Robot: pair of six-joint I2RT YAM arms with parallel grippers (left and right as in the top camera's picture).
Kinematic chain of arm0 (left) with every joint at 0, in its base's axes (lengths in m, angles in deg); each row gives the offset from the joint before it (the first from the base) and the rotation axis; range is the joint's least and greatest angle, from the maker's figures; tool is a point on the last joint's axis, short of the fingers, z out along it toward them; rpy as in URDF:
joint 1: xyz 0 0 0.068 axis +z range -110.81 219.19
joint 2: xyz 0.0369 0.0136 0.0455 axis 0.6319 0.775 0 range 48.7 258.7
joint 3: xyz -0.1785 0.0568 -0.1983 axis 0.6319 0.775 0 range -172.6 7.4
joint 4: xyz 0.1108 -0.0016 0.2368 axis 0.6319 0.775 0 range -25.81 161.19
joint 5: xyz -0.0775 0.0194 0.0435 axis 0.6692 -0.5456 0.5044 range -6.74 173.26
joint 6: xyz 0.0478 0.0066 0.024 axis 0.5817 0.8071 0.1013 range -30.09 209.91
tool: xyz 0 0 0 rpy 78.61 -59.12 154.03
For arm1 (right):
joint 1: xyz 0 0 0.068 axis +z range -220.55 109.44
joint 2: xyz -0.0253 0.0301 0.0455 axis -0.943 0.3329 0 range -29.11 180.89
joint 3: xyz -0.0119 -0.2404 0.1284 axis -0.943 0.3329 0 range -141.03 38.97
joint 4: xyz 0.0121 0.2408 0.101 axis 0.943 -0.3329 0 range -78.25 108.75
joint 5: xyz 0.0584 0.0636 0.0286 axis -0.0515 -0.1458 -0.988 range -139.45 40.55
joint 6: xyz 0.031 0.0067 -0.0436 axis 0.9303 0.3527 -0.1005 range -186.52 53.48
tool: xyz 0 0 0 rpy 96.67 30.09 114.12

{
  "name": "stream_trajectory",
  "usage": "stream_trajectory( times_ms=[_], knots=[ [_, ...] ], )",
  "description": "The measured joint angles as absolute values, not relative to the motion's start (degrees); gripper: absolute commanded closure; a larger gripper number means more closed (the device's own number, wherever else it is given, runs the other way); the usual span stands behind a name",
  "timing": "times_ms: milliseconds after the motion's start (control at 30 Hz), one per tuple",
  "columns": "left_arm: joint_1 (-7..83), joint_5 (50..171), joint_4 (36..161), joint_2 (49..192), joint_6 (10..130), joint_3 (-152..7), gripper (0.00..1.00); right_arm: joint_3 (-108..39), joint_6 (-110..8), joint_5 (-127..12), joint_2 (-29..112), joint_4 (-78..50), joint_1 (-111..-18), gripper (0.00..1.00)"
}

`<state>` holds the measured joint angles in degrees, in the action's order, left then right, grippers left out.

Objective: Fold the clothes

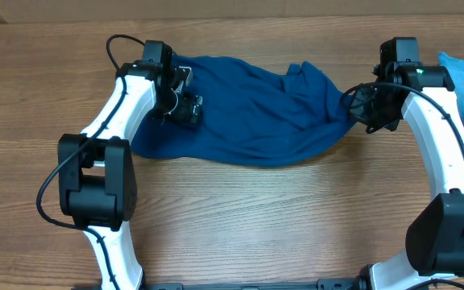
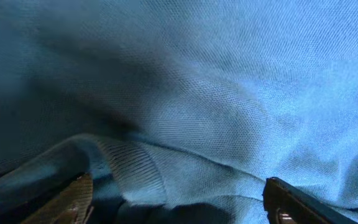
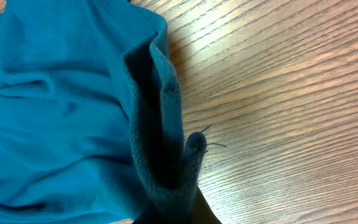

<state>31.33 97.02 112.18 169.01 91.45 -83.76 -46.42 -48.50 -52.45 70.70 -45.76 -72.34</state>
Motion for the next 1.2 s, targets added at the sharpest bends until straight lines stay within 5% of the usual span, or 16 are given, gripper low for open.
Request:
stream_trajectory(
  times_ms=[133,267,367,833,1200],
  knots=[
    [31.33,98.99,112.42,170.39,91.61,-83.76,0.33,-46.42,-48.50,-52.48,70.70,-45.76,-72.34,0.96],
    [31.33,100.32,112.75,171.33,91.80,-83.71,0.80,-46.42,-48.52,-52.48,70.70,-45.76,-72.34,0.96],
    [31.33,101.00,113.54,171.35,91.67,-83.71,0.96,-46.42,-48.52,-52.45,70.70,-45.74,-72.34,0.96],
    [34.85,97.72,132.33,169.93,90.67,-96.56,0.96,-46.42,-48.78,-52.41,70.70,-45.24,-72.34,0.96],
    [35.81,96.71,135.76,154.89,90.27,-107.40,0.96,-46.42,-49.11,-52.39,70.70,-44.89,-72.34,0.96]
  ],
)
